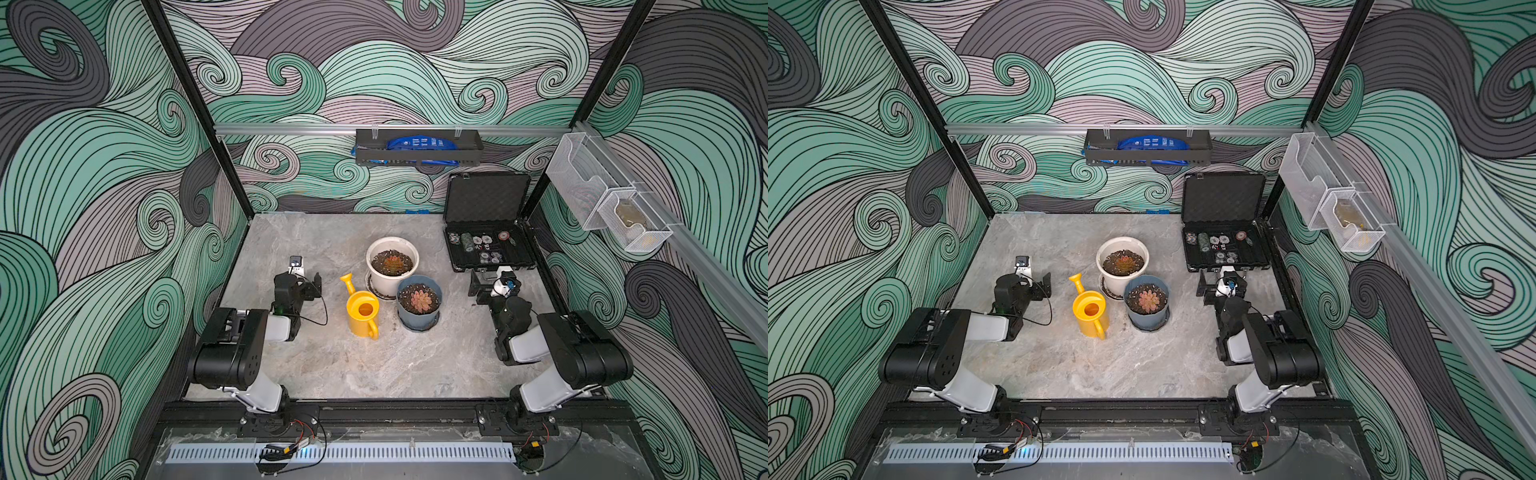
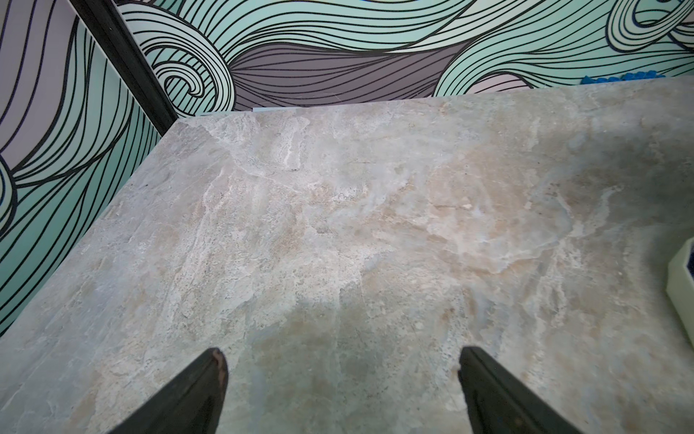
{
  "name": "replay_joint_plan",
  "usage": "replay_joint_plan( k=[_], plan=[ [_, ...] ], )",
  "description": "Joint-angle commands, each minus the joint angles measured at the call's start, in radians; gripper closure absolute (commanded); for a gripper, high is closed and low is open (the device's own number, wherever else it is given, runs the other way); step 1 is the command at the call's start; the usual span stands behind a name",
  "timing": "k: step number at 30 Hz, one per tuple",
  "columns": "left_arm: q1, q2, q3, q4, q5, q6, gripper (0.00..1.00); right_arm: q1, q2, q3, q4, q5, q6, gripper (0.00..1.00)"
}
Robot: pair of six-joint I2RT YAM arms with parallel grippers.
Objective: Water the succulent around the soil edge
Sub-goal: Reset both arms
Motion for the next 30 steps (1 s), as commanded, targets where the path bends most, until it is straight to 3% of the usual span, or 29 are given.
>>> replay_joint_plan(
  k=[1, 30],
  plan=[
    [0.002, 0.000, 0.002, 0.021, 0.012, 0.012, 0.01, -0.003, -0.016, 0.006, 0.010, -0.009, 0.007, 0.01],
    [0.002, -0.001, 0.003, 0.021, 0.012, 0.011, 0.01, 0.003, -0.014, 0.007, 0.008, 0.000, 0.003, 0.01]
  ],
)
